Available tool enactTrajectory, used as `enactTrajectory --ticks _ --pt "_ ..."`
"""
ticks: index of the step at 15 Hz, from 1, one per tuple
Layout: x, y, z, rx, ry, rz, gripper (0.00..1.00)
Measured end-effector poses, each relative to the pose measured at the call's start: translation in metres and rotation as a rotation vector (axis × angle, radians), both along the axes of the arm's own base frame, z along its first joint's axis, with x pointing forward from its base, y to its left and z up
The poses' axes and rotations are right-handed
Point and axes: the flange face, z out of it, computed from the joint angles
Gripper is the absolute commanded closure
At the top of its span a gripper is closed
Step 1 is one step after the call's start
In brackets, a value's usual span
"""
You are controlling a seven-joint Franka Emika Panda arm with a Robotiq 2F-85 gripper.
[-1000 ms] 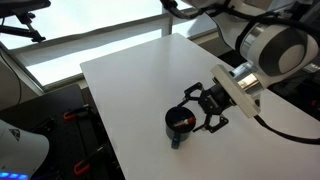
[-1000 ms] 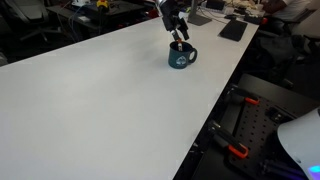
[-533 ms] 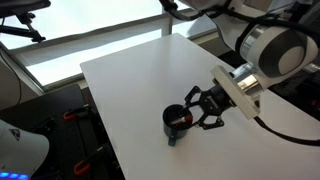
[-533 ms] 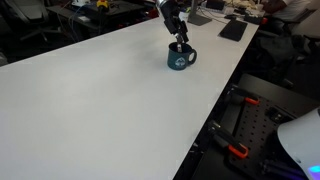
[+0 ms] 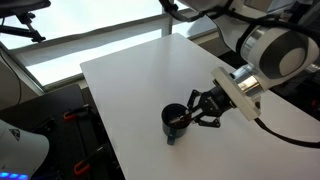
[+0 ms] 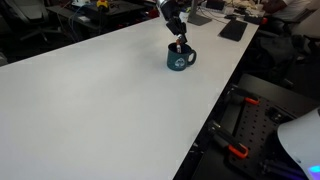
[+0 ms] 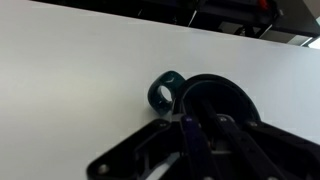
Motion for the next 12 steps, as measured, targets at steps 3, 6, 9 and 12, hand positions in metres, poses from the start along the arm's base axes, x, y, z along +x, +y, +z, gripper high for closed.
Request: enactTrajectory --ticks 3,6,9,12 --pt "0.0001 -0.0003 0.0003 0.000 -0.001 -0.001 0.31" --pt "0.0001 -0.0003 0.0003 0.000 -0.001 -0.001 0.09" --pt "0.0010 0.0017 0.0002 0.001 -0.002 0.003 0.00" --pt "0.0027 0.0055 0.0003 0.001 -0.003 0.009 0.00"
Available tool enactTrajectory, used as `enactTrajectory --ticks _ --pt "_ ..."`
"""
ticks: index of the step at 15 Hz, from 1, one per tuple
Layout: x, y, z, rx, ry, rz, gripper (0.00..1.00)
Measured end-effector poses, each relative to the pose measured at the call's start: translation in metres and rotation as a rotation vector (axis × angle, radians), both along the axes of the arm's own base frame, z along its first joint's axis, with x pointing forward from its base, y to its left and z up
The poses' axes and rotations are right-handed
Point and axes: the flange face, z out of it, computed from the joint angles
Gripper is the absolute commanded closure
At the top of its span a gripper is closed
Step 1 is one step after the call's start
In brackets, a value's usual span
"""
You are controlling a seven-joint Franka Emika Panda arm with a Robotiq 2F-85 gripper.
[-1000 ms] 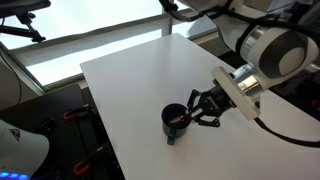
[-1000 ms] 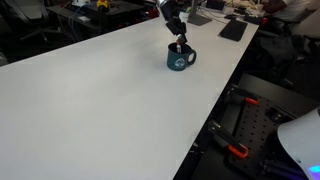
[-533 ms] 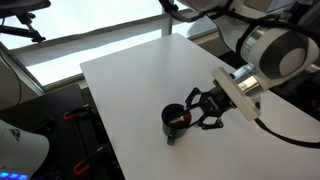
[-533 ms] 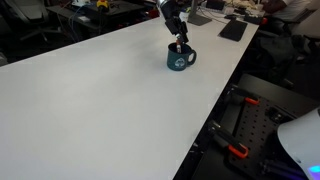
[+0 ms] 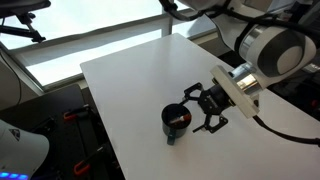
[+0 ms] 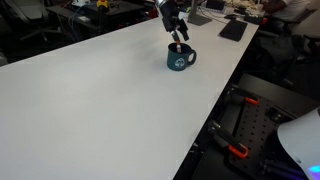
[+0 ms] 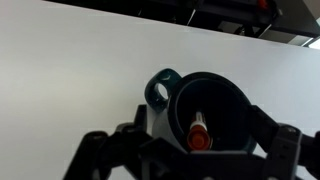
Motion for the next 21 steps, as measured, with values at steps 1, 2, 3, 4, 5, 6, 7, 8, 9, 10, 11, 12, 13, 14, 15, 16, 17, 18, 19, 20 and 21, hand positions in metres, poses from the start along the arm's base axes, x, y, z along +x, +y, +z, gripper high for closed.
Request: enactTrajectory --ticks 1,2,3,4,5,6,7,8,9,10,11,12,13,14,15,16,17,18,19,20,21 --pt "0.001 0.001 0.000 0.000 -0.001 0.002 0.00" --pt "0.002 0.003 0.001 -0.001 -0.002 0.005 0.00" --pt "0.003 0.004 0.002 -0.002 -0.006 0.007 0.00" --pt "0.005 0.004 0.003 -0.004 -0.010 0.009 0.00" --pt "0.006 0.004 0.004 -0.005 -0.015 0.010 0.01" --pt "0.007 0.004 0.005 -0.007 -0.020 0.011 0.02" --pt "0.009 0.004 0.006 -0.009 -0.025 0.011 0.04" --pt "0.010 0.003 0.007 -0.011 -0.029 0.011 0.09" --pt "0.010 0.003 0.008 -0.012 -0.032 0.011 0.16" --pt "0.011 0.003 0.009 -0.013 -0.035 0.011 0.35" --pt "0.012 0.002 0.009 -0.014 -0.037 0.011 0.40" --pt "0.013 0.001 0.009 -0.015 -0.039 0.010 0.41" --pt "0.013 0.001 0.008 -0.015 -0.039 0.010 0.47" --pt "0.014 0.000 0.007 -0.016 -0.040 0.010 0.52" --pt "0.014 0.000 0.005 -0.016 -0.039 0.009 0.52" --pt "0.014 0.000 0.004 -0.016 -0.039 0.009 0.57" --pt "0.014 -0.001 0.002 -0.016 -0.038 0.009 0.59" --pt "0.014 -0.001 0.001 -0.016 -0.038 0.009 0.61" --pt "0.014 -0.001 0.000 -0.016 -0.038 0.009 0.66" --pt "0.014 -0.002 0.000 -0.016 -0.038 0.009 0.71" --pt "0.014 -0.002 -0.001 -0.016 -0.037 0.008 0.73"
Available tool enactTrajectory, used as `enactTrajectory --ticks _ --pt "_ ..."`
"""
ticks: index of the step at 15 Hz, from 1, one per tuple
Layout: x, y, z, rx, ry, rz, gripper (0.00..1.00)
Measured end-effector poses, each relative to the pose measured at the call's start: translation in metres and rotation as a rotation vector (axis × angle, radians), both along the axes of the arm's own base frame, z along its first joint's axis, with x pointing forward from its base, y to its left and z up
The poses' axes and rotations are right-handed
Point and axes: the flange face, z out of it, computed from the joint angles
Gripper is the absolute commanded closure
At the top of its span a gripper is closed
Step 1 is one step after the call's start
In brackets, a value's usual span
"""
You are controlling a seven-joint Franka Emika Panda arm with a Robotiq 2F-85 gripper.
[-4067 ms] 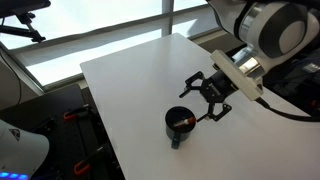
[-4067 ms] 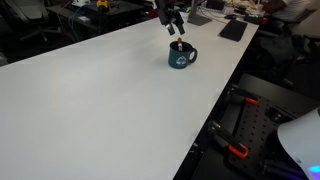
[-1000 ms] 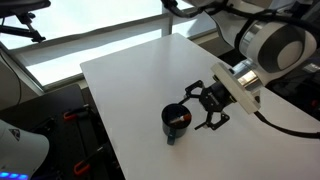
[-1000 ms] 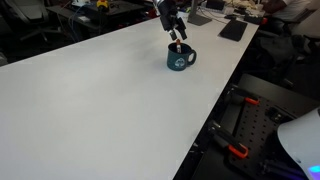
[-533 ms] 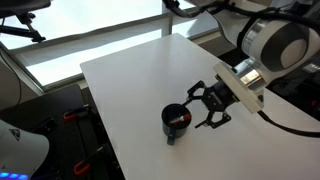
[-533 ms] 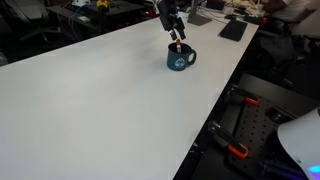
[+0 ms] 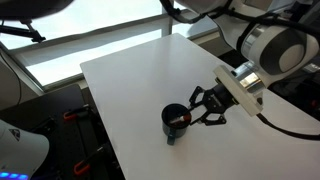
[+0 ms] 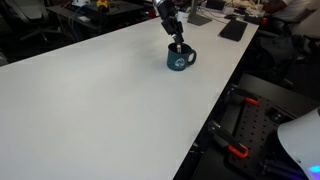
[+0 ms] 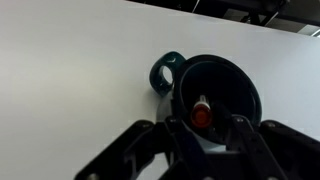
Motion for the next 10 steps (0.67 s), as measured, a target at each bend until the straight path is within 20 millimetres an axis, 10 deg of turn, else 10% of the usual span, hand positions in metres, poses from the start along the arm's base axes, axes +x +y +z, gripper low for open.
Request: enactTrajectory --ticks 5,7,10 --pt "0.0002 -0.0035 -0.0014 -0.003 -0.003 -0.004 0.96" --pt "-0.0003 -0.0052 0.0006 -0.003 0.000 -0.006 0.65" --pt "-0.0003 -0.0078 0.0016 -0.004 -0.003 -0.010 0.53"
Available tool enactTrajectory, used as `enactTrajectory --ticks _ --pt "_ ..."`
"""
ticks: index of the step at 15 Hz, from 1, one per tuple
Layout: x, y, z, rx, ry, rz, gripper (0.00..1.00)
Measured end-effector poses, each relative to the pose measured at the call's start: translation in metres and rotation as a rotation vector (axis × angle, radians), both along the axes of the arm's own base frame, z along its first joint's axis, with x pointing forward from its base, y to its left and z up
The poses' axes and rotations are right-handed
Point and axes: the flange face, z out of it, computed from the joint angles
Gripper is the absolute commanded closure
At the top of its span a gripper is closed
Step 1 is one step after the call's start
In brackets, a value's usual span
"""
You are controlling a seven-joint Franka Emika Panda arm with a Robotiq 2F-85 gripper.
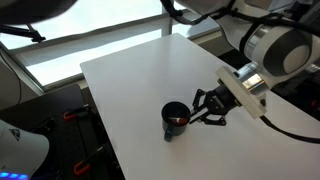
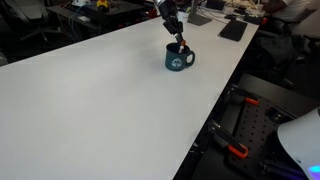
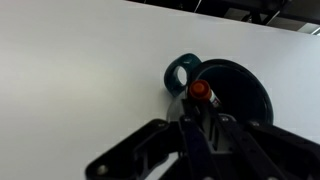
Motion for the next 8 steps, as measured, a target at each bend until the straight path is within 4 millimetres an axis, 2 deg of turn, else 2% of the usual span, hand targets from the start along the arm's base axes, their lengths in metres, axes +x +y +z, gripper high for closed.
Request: enactTrajectory --ticks 6,7,8 --pt "0.0000 0.0000 -0.0001 0.001 0.000 0.000 0.07" --pt "0.0003 0.0007 -0.0001 0.001 0.000 0.001 0.01" --pt "0.0006 0.0016 -0.0001 0.001 -0.001 0.002 0.00"
